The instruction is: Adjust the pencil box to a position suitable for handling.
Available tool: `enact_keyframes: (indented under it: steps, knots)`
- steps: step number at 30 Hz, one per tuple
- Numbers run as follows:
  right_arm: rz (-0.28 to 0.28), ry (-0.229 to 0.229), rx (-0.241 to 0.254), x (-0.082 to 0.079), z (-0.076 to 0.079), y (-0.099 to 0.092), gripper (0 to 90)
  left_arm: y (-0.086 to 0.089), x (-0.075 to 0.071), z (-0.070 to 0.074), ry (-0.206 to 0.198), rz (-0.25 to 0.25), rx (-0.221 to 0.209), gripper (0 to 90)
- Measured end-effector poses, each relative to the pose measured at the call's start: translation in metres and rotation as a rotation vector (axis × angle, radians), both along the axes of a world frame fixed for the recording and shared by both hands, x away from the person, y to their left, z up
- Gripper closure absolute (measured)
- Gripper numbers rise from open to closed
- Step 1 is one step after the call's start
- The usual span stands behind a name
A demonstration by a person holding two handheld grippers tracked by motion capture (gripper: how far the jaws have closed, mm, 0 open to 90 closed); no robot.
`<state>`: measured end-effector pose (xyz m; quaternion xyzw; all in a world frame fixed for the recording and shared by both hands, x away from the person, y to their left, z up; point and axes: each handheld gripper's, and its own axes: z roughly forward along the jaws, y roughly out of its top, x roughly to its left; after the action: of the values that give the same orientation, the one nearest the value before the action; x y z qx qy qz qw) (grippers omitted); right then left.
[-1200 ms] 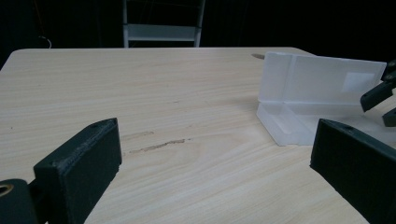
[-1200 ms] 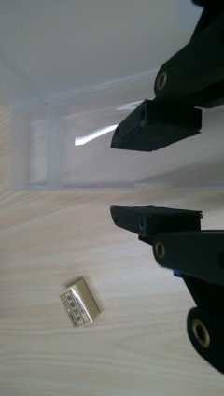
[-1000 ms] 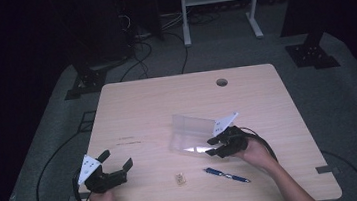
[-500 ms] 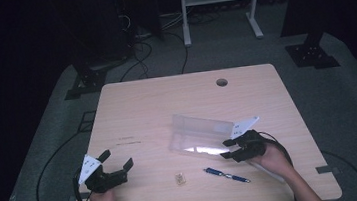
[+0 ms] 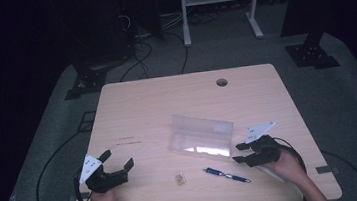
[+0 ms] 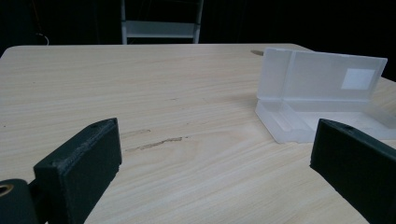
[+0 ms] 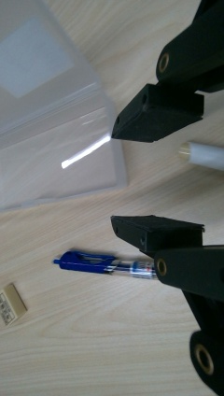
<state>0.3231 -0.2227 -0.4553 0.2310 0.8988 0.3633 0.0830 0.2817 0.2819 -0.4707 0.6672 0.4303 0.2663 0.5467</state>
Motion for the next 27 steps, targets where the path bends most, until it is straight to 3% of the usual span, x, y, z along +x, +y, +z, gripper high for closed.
enact_keyframes:
  steps: [9, 27]
  knots:
    - [-0.066, 0.027, 0.021, -0.013, -0.011, -0.024, 51.0, -0.001, 0.0, 0.0, 0.0, -0.001, 0.005, 1.1]
    - [-0.125, 0.053, 0.001, -0.03, -0.02, -0.046, 55.7, -0.001, -0.001, 0.001, -0.002, 0.001, 0.004, 1.1]
